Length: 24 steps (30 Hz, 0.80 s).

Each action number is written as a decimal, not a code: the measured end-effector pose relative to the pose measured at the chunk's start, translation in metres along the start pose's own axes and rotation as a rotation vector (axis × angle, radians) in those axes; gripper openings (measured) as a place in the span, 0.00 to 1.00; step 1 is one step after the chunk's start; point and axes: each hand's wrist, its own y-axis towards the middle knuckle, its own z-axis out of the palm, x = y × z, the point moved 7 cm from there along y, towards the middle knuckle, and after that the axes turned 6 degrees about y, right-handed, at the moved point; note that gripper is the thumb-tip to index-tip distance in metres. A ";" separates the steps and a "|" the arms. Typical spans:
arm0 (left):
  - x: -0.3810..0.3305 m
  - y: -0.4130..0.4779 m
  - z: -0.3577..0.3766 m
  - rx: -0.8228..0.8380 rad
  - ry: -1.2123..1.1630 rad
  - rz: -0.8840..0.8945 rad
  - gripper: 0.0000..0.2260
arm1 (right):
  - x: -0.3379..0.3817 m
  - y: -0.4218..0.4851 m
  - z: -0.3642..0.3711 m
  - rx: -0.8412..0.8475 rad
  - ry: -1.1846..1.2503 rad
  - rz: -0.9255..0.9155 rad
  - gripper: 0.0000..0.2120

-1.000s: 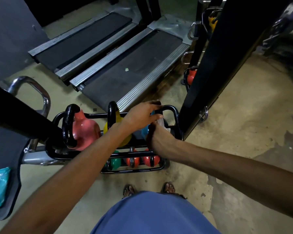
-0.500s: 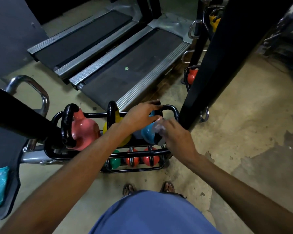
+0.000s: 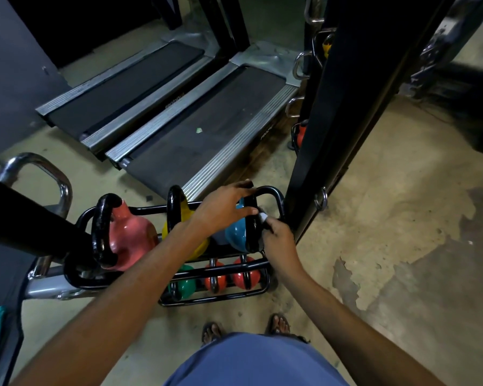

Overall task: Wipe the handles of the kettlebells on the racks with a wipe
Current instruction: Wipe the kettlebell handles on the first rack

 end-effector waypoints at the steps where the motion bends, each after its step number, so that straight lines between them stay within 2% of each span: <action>1: -0.001 0.000 0.000 0.010 0.008 -0.001 0.28 | -0.002 0.004 -0.001 0.004 0.068 0.047 0.18; 4: -0.004 -0.002 0.003 0.115 0.101 0.019 0.39 | -0.004 0.000 -0.003 0.012 0.068 0.032 0.18; 6: -0.006 -0.005 0.006 0.173 0.169 0.033 0.47 | -0.006 -0.006 -0.001 0.082 0.027 0.008 0.22; 8: -0.007 -0.007 0.007 0.180 0.183 0.026 0.49 | -0.006 -0.002 -0.005 0.098 0.034 0.024 0.19; 13: -0.008 -0.011 0.009 0.176 0.190 -0.003 0.49 | -0.006 0.025 -0.012 -0.053 0.126 0.057 0.09; 18: -0.019 -0.025 0.006 0.084 0.292 0.006 0.42 | -0.006 0.073 0.014 -0.113 0.465 0.305 0.13; 20: -0.022 -0.032 0.007 0.051 0.290 0.002 0.39 | -0.004 0.094 0.021 -0.117 0.499 0.387 0.14; 24: -0.019 -0.035 0.010 0.044 0.266 -0.009 0.38 | 0.001 0.088 0.026 -0.053 0.510 0.425 0.11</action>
